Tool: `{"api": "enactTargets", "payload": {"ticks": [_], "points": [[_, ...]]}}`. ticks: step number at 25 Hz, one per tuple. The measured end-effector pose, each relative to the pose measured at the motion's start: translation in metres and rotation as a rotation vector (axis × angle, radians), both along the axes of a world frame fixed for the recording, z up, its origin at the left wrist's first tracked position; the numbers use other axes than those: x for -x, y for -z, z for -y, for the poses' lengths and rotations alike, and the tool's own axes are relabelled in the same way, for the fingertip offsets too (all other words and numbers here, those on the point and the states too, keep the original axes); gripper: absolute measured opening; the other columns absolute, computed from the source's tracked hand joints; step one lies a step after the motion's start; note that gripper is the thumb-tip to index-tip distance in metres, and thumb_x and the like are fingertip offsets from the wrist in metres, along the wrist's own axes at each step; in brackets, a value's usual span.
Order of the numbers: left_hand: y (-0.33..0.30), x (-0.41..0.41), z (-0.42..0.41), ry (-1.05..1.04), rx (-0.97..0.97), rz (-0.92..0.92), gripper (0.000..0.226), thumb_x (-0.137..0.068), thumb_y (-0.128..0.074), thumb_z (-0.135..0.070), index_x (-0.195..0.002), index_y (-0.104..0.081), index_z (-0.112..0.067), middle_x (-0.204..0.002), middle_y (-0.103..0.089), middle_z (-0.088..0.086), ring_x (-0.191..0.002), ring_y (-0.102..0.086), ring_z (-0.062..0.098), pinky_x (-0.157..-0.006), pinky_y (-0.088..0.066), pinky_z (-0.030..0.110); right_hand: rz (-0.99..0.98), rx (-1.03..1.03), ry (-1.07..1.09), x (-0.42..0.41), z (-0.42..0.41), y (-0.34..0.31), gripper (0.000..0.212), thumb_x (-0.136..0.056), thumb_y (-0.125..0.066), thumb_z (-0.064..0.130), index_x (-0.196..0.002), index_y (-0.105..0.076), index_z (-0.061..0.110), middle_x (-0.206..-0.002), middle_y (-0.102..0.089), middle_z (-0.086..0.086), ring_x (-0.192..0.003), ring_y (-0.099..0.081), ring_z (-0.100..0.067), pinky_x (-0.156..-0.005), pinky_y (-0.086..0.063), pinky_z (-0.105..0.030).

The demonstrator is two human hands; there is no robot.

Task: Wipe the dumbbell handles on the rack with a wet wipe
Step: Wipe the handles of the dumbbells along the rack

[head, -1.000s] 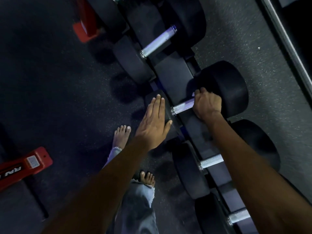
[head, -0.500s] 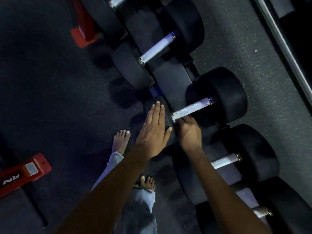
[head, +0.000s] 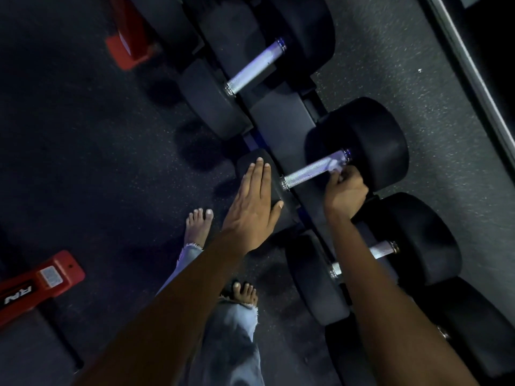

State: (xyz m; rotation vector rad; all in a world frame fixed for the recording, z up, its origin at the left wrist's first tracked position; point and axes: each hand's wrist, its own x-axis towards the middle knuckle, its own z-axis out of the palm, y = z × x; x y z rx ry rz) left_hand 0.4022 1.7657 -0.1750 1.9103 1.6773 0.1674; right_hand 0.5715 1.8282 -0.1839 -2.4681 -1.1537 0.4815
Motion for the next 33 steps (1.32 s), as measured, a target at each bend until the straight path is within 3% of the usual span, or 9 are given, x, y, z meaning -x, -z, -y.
{"api": "enactTargets", "payload": {"ticks": [5, 10, 15, 17, 19, 23, 27, 30, 33], "points": [[-0.002, 0.0, -0.001, 0.006, 0.011, 0.02, 0.071, -0.098, -0.04, -0.035, -0.148, -0.005, 0.002, -0.157, 0.001, 0.019, -0.146, -0.001, 0.028, -0.119, -0.011, 0.037, 0.018, 0.005, 0.014, 0.002, -0.001, -0.001, 0.024, -0.091, -0.051, 0.017, -0.111, -0.061, 0.009, -0.099, -0.069, -0.023, -0.094, -0.064, -0.039, -0.076, -0.047, -0.04], [0.002, -0.001, 0.001, -0.01, -0.03, 0.01, 0.07, -0.097, -0.043, -0.033, -0.147, -0.012, 0.005, -0.156, -0.007, 0.022, -0.145, -0.008, 0.031, -0.118, -0.015, 0.039, -0.158, 0.028, 0.009, 0.026, 0.017, 0.009, 0.016, -0.09, -0.052, 0.013, -0.102, -0.058, 0.003, -0.093, -0.069, -0.022, -0.087, -0.063, -0.039, -0.071, -0.039, -0.035], [0.003, -0.001, 0.002, -0.015, -0.04, 0.002, 0.069, -0.096, -0.039, -0.035, -0.147, -0.015, 0.006, -0.156, -0.009, 0.022, -0.145, -0.01, 0.032, -0.118, -0.017, 0.04, -0.341, 0.106, -0.11, 0.036, 0.034, 0.023, 0.01, -0.084, -0.062, 0.01, -0.092, -0.06, 0.003, -0.086, -0.07, -0.014, -0.077, -0.064, -0.026, -0.069, -0.044, -0.027], [0.003, -0.001, 0.001, -0.01, -0.03, 0.004, 0.069, -0.097, -0.04, -0.035, -0.147, -0.013, 0.005, -0.156, -0.007, 0.022, -0.145, -0.008, 0.031, -0.118, -0.016, 0.04, -0.386, 0.088, -0.034, 0.031, 0.031, 0.028, 0.012, -0.082, -0.065, 0.009, -0.092, -0.062, 0.003, -0.082, -0.067, -0.01, -0.074, -0.061, -0.021, -0.07, -0.045, -0.025], [0.003, 0.0, 0.001, -0.01, -0.029, 0.01, 0.07, -0.097, -0.042, -0.034, -0.147, -0.013, 0.005, -0.156, -0.007, 0.022, -0.145, -0.007, 0.031, -0.118, -0.017, 0.041, -0.442, 0.029, 0.183, 0.021, 0.018, 0.03, 0.015, -0.079, -0.066, 0.009, -0.094, -0.063, 0.006, -0.082, -0.063, -0.006, -0.074, -0.058, -0.019, -0.07, -0.046, -0.026], [0.005, 0.0, 0.002, -0.005, -0.036, 0.028, 0.07, -0.097, -0.038, -0.036, -0.147, -0.014, 0.006, -0.156, -0.009, 0.022, -0.145, -0.009, 0.032, -0.117, -0.021, 0.042, -1.003, -0.062, 0.602, -0.004, -0.018, 0.025, 0.014, -0.084, -0.044, 0.012, -0.078, -0.053, 0.02, -0.079, -0.057, 0.0, -0.073, -0.055, -0.015, -0.066, -0.047, -0.028], [0.006, 0.001, 0.002, -0.01, -0.052, 0.036, 0.069, -0.096, -0.033, -0.038, -0.146, -0.015, 0.006, -0.155, -0.011, 0.023, -0.144, -0.011, 0.033, -0.116, -0.022, 0.043, -1.392, -0.187, 0.692, -0.006, -0.023, 0.024, 0.013, -0.063, -0.039, 0.021, -0.071, -0.049, 0.017, -0.097, -0.059, -0.007, -0.104, -0.054, -0.024, -0.098, -0.039, -0.04], [0.008, 0.001, 0.003, 0.004, -0.064, 0.034, 0.069, -0.096, -0.032, -0.038, -0.146, -0.016, 0.007, -0.155, -0.011, 0.024, -0.144, -0.012, 0.033, -0.116, -0.022, 0.043, -1.558, -0.172, 0.699, 0.0, -0.014, 0.032, 0.035, -0.08, -0.031, 0.033, -0.094, -0.056, 0.012, -0.113, -0.057, -0.013, -0.118, -0.052, -0.029, -0.103, -0.034, -0.048], [0.009, 0.001, 0.003, 0.004, -0.07, 0.029, 0.068, -0.097, -0.033, -0.037, -0.146, -0.016, 0.007, -0.155, -0.011, 0.024, -0.144, -0.011, 0.033, -0.117, -0.021, 0.043, -1.624, -0.13, 0.665, 0.01, -0.009, 0.039, 0.055, -0.087, -0.02, 0.044, -0.107, -0.058, 0.009, -0.114, -0.06, -0.018, -0.111, -0.057, -0.032, -0.098, -0.039, -0.047]]}}
